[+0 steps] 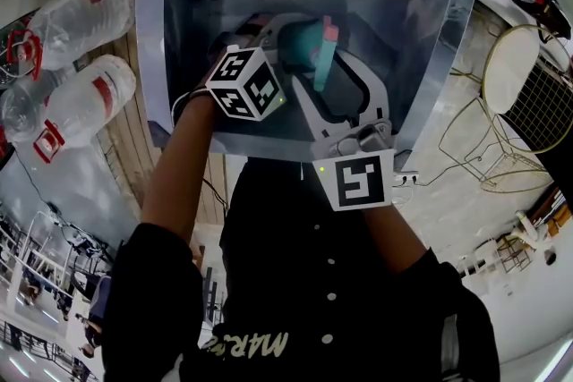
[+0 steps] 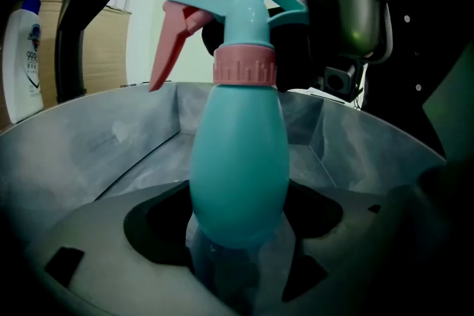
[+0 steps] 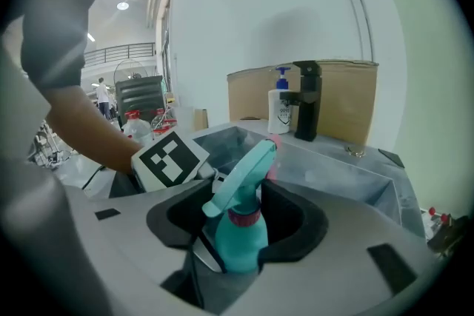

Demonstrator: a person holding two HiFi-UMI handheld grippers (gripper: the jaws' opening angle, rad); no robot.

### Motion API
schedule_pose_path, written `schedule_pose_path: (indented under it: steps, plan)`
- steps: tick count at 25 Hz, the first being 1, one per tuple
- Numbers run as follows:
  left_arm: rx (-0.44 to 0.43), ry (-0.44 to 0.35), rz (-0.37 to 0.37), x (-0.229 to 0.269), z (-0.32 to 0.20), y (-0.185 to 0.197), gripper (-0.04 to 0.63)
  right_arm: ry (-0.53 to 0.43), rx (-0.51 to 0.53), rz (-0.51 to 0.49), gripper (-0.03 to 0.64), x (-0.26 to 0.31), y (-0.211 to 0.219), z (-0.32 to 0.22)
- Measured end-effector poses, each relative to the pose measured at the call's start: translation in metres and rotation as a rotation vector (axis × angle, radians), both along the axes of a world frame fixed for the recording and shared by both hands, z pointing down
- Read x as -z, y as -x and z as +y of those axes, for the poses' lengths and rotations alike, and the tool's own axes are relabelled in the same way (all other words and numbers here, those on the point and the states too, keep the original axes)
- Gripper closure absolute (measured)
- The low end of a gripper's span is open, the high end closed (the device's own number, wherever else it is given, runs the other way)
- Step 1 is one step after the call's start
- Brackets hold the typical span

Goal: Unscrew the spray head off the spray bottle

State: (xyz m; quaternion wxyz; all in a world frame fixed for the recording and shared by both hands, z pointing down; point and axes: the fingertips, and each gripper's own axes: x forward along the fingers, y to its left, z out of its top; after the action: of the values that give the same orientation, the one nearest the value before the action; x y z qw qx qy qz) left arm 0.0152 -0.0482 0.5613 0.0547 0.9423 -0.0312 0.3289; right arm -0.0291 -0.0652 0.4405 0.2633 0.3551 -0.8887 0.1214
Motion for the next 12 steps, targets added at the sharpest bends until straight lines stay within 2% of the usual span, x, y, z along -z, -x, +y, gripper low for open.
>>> schedule_pose_path:
  steps: [2,6,9,11,12]
  plan:
    - [0.006,0.001,-0.003,-0.0005,-0.0007,-0.0004,0.206,-0.023,0.003,0.017,0.429,-0.0013,0.0008,-0.0034]
    - [0.016,0.004,-0.001,-0.0011,-0.0033,0.0002,0.206,-0.047,0.069,0.044,0.433,-0.0015,0.0006,-0.0060]
    - [0.004,-0.004,0.000,-0.0002,-0.0030,0.0008,0.206,-0.061,0.207,0.065,0.440,-0.0016,0.0005,-0.0011]
    - [-0.006,-0.002,0.003,0.0002,-0.0019,0.0010,0.206,-0.058,0.335,0.058,0.449,-0.0016,-0.0020,0.0019]
    - [-0.013,0.000,0.006,0.0003,-0.0011,0.0011,0.206,-0.055,0.410,0.039,0.473,-0.0011,-0.0031,0.0031]
